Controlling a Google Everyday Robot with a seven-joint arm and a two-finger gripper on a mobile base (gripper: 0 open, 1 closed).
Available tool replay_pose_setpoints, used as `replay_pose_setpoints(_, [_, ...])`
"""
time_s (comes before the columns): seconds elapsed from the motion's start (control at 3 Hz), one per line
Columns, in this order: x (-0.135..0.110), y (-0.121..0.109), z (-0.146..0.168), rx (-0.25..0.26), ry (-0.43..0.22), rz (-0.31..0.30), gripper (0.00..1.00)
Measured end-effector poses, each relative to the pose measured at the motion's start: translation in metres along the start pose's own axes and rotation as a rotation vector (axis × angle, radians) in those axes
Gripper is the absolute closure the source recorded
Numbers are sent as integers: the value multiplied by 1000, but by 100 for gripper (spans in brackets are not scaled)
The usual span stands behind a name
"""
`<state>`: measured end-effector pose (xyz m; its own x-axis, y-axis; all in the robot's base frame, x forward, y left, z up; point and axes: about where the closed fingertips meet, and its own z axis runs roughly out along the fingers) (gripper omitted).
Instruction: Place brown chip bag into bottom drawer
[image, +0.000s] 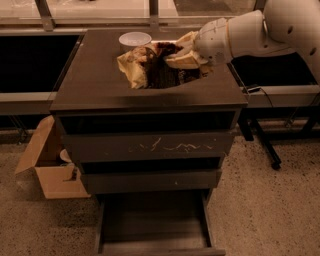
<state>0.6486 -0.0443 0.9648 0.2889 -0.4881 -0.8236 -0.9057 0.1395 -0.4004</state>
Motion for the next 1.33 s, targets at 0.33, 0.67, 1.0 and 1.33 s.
replay_pose_setpoints(0.33, [0,0,0,0,0,0,100])
replay_pose_setpoints(0.67, [-1,16,1,-11,-14,0,100])
replay_pose_setpoints(1.0, [-27,60,-1,-33,-40,-35,100])
replay_pose_setpoints(1.33, [-50,116,3,-75,-58,-43,100])
